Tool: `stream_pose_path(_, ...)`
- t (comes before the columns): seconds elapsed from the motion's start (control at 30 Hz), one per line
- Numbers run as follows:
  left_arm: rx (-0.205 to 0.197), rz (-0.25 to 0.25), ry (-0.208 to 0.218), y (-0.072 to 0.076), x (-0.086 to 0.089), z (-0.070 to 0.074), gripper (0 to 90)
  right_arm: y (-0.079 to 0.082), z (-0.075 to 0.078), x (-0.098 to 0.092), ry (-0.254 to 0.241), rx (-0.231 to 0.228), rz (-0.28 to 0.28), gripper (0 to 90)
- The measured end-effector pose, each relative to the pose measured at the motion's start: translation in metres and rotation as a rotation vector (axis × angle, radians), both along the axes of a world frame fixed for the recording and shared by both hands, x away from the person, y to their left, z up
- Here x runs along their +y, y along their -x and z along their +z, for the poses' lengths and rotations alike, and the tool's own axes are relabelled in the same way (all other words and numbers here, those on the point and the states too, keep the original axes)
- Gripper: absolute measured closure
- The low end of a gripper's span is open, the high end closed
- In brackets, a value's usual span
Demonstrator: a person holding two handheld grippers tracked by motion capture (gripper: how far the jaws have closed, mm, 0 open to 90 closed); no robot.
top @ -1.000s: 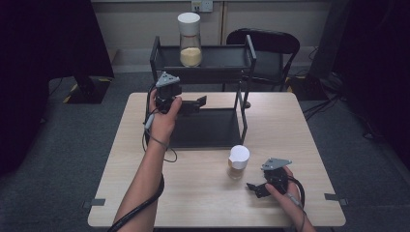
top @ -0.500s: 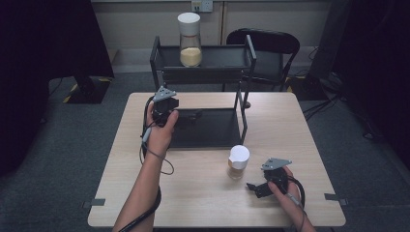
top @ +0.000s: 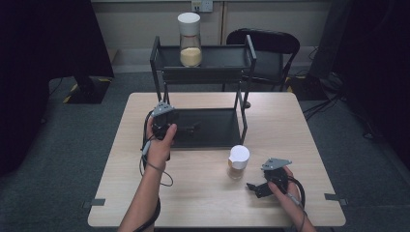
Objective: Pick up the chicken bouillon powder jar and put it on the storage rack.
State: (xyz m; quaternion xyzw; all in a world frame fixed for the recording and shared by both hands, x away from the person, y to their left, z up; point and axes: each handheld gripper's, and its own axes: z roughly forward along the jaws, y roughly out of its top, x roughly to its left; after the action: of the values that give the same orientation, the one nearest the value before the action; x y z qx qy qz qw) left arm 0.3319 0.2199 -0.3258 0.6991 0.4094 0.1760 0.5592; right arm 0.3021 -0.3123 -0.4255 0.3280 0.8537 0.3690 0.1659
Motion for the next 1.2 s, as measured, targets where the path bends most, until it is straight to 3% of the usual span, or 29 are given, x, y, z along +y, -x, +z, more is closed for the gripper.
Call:
stream_pose_path(0.23, 0.018, -0.006, -0.035, 0.005, 0.001, -0.014, 0.8, 0.000, 0.000, 0.000, 0.001, 0.000, 0.001, 0.0)
stream_pose_path(0.37, 0.033, 0.004, -0.019, 0.010, 0.006, -0.025, 0.9, 0.000, 0.000, 0.000, 0.001, 0.000, 0.001, 0.0)
stream_pose_path(1.0, 0.093, -0.001, -0.080, 0.022, 0.009, -0.053, 1.0, 0.000, 0.000, 0.000, 0.001, 0.000, 0.001, 0.0)
stream_pose_path(1.2, 0.105, 0.002, -0.077, 0.026, 0.010, -0.063, 1.0, 0.000, 0.000, 0.000, 0.001, 0.000, 0.001, 0.0)
